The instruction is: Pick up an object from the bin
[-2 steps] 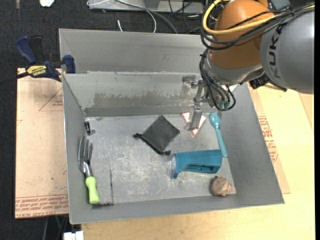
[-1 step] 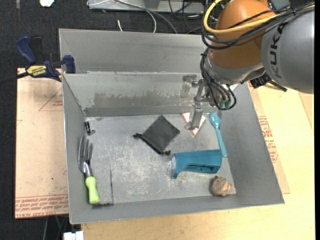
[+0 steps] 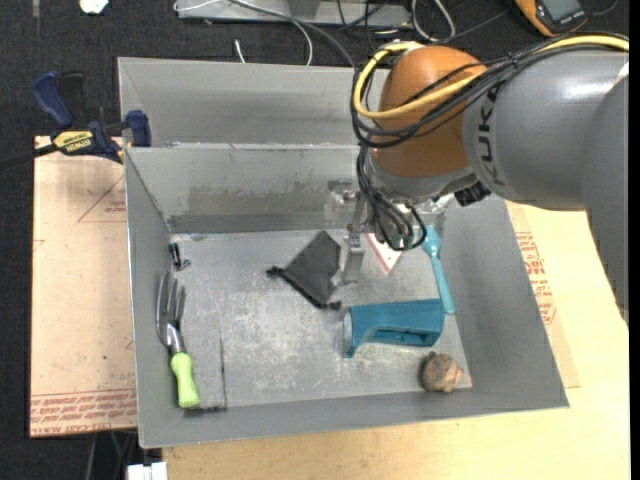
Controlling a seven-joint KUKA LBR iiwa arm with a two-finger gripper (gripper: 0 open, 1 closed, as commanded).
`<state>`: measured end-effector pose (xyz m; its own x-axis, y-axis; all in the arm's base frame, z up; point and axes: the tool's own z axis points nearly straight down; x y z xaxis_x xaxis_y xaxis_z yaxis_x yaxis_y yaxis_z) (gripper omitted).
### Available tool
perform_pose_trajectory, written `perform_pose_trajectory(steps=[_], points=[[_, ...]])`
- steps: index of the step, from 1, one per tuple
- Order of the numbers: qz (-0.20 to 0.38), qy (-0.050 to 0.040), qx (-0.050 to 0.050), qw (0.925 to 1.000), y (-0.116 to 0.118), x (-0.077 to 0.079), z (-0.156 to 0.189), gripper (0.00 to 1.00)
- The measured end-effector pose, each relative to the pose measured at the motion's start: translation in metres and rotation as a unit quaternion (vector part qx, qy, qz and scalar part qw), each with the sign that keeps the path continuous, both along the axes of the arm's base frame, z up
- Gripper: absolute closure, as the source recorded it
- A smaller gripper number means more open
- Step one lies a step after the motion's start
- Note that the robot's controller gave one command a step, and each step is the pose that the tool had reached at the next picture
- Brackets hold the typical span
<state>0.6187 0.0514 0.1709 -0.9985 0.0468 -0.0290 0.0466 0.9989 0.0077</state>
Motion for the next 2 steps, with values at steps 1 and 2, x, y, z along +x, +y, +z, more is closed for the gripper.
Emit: perform_pose_trajectory(steps=[1, 2], points=[[0.014, -0.0016, -0.001, 0.9999, 0.008, -0.003, -0.049, 0.00], [0.076, -0.0038, -0.001, 0.9971, -0.014, -0.003, -0.092, 0.00]])
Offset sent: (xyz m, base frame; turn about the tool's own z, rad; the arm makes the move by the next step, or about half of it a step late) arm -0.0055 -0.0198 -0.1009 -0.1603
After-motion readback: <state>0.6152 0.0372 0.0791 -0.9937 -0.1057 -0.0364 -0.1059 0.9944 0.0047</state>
